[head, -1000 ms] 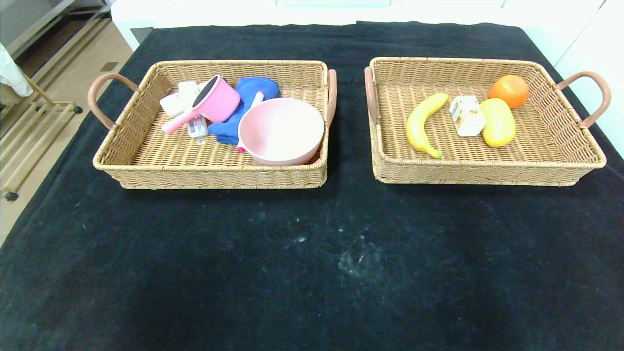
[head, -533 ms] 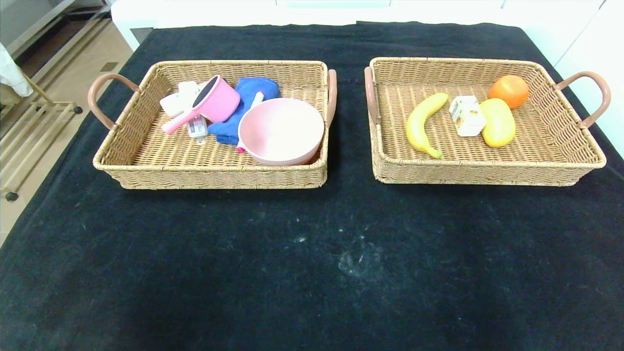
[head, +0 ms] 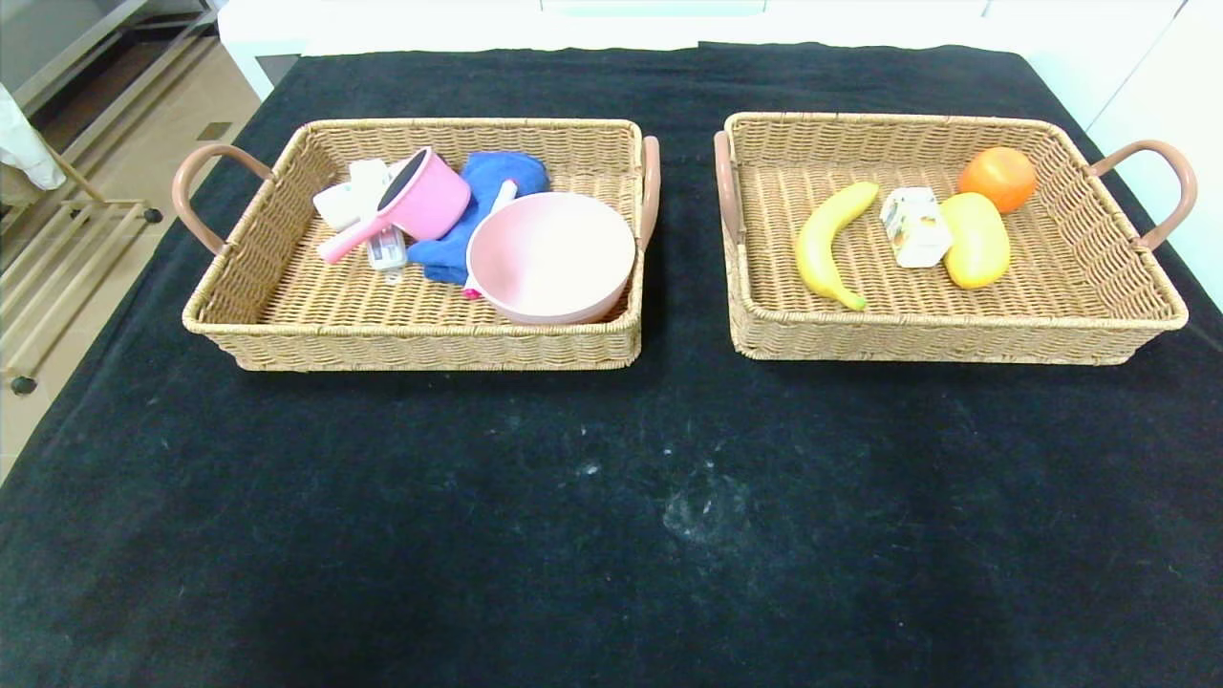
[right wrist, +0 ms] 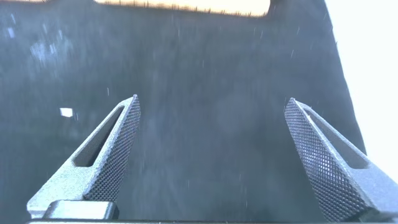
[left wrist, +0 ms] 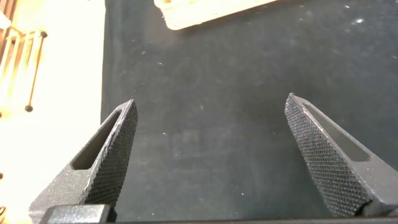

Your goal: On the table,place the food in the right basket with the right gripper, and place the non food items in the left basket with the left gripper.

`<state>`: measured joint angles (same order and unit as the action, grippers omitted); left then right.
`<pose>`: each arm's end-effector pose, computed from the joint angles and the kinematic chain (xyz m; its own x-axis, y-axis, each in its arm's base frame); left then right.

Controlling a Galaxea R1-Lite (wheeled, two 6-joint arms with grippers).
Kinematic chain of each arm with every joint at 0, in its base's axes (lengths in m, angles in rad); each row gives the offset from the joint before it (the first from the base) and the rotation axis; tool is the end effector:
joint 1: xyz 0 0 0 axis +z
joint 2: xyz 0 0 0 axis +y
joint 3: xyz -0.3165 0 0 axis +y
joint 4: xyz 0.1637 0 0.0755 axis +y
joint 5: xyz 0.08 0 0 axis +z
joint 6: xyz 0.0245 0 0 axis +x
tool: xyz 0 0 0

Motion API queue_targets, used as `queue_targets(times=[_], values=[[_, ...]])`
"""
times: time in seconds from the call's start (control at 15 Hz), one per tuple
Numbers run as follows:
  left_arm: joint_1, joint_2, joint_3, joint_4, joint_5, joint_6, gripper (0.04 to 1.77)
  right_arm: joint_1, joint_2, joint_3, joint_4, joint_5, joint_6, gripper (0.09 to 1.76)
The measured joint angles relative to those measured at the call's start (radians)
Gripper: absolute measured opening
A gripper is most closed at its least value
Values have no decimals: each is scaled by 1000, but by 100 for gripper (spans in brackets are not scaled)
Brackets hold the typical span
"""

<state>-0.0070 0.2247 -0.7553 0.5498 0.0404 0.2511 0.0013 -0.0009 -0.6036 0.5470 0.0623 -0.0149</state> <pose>-0.1011 0.0017 0.2165 0.9993 0.0334 -0.0192 -0.0276 0.9681 0.2492 -0.1204 0.0014 0.1609 0.9963 0.0636 0.0574 -0.0626 0.9979 -0.0185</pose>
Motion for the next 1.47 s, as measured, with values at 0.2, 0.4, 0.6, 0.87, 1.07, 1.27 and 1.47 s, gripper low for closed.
queue_targets(times=[0.2, 0.4, 0.6, 0.87, 1.07, 1.27, 1.47], values=[[5, -87, 76, -35, -61, 1, 172, 0, -1, 66, -177, -33, -13, 170], [7, -170, 249, -231, -90, -6, 172, 0, 0, 216, -418, -45, -44, 170], [7, -206, 487, -526, -99, -11, 172, 0, -1, 376, -528, -43, -58, 170], [7, -223, 727, -679, -104, -17, 172, 0, 0, 570, -650, -13, -90, 170], [7, -225, 752, -585, -104, -17, 172, 0, 0, 599, -579, -29, -71, 170], [7, -226, 754, -556, -102, -49, 172, 0, 0, 603, -540, -60, 12, 170], [7, -226, 755, -543, -94, -105, 172, 1, 0, 604, -540, -61, 14, 170]])
